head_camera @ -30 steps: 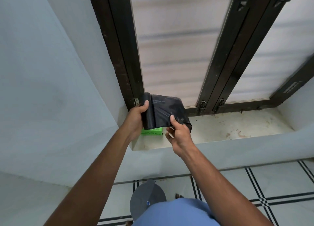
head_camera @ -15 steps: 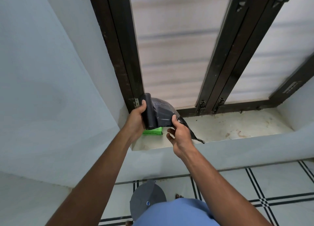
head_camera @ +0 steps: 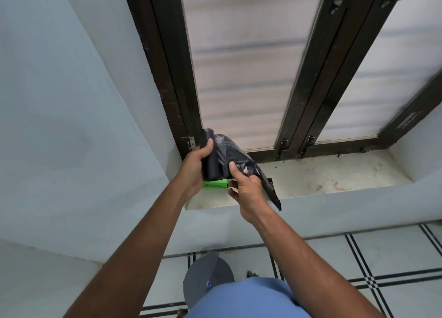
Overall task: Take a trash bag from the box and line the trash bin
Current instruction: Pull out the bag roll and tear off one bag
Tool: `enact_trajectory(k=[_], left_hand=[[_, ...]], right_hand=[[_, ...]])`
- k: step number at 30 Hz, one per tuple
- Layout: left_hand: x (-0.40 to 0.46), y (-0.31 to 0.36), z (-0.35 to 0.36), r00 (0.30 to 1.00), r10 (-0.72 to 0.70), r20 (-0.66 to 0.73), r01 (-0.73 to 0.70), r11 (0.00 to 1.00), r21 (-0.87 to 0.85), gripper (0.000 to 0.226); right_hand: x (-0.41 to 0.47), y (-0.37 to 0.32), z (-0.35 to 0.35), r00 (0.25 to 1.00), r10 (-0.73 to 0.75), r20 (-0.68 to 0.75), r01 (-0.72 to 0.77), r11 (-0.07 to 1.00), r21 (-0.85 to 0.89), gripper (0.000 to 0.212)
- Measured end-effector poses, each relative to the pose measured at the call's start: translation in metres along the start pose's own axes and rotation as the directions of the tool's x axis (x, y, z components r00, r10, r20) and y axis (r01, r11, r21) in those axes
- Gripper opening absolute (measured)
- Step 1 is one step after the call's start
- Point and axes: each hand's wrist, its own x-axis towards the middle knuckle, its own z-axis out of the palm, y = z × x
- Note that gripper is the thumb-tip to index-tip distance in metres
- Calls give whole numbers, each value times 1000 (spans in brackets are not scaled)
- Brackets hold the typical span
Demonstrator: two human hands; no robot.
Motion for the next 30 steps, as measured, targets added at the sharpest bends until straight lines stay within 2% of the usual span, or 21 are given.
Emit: enact_trajectory(k=[4,8,12,16,20,22,24,30], left_hand=[[2,-1,0,998,-1,-55,1,1000,8,56],[1,-5,-2,999,47,-8,-46,997,55,61],[1,-5,-5,997,69,15,-70,996,53,58],[2,-3,-9,998,66,-11,-66,997,50,58],[4,-5,-12,999,35,4,-35,999,33,55],[3,-4,-13,1000,29,5,-30,999,45,55],[5,-5,-15,1000,30,5,-30,999,35,55],[6,-6,-15,999,12,-47,-16,997,-73,59]], right_hand=[[2,-4,-1,993,5,-116,-5,1000,4,26],[-2,0,-3,1000,-4,-9,4,1000,4,52],[-1,1,-4,1000,-7,-19,7,1000,-26,29],[2,-1,-6,998,3,-63,-5,1000,-17,27],[0,0,-6,999,19,27,-19,1000,7,57],[0,0,-6,998,20,66,-19,1000,-12,38],[1,0,-5,999,20,40,-19,1000,-25,25],[4,-2,-2,998,6,-64,-8,1000,-27,25]])
